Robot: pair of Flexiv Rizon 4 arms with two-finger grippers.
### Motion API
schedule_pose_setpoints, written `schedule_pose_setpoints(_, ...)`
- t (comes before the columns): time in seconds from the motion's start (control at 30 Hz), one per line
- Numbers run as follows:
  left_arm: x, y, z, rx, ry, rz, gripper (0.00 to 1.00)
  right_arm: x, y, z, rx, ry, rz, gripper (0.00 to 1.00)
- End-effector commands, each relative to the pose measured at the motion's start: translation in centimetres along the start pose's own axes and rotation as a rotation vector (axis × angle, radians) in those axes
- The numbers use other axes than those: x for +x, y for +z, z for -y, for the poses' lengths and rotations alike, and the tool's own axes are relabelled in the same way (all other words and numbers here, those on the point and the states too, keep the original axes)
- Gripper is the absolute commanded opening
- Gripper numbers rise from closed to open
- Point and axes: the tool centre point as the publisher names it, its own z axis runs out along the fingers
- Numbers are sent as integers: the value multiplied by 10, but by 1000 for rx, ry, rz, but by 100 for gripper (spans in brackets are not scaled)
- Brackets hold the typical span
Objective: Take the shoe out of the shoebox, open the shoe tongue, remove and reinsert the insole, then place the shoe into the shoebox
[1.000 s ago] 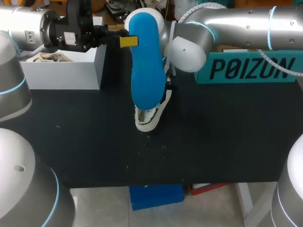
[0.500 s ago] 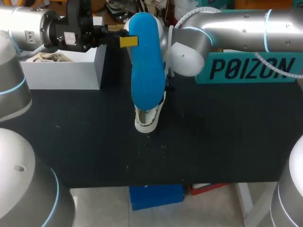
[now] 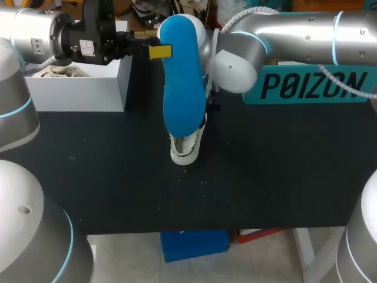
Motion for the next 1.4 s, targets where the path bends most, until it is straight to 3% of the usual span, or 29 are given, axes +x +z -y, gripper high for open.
schedule_pose_setpoints(0.03, 0, 1, -1, 0, 1, 3, 0, 2, -3, -2, 3, -11, -4, 0)
schedule_pose_setpoints(0.67, 0, 1, -1, 0, 1, 3, 0, 6, 10, 4, 31, -68, -32, 0)
schedule_pose_setpoints(0.7, 0, 1, -1, 0, 1, 3, 0, 5, 9, 4, 31, -67, -33, 8)
schedule_pose_setpoints(0.73, 0, 1, -1, 0, 1, 3, 0, 3, 7, 4, 34, -61, -32, 45)
schedule_pose_setpoints(0.77, 0, 1, -1, 0, 1, 3, 0, 1, 5, 3, 38, -50, -34, 100)
schedule_pose_setpoints(1.1, 0, 1, -1, 0, 1, 3, 0, -21, -38, -1, 12, -14, -141, 100)
schedule_pose_setpoints(1.4, 0, 1, -1, 0, 1, 3, 0, -29, -71, 8, 1, 3, -422, 100)
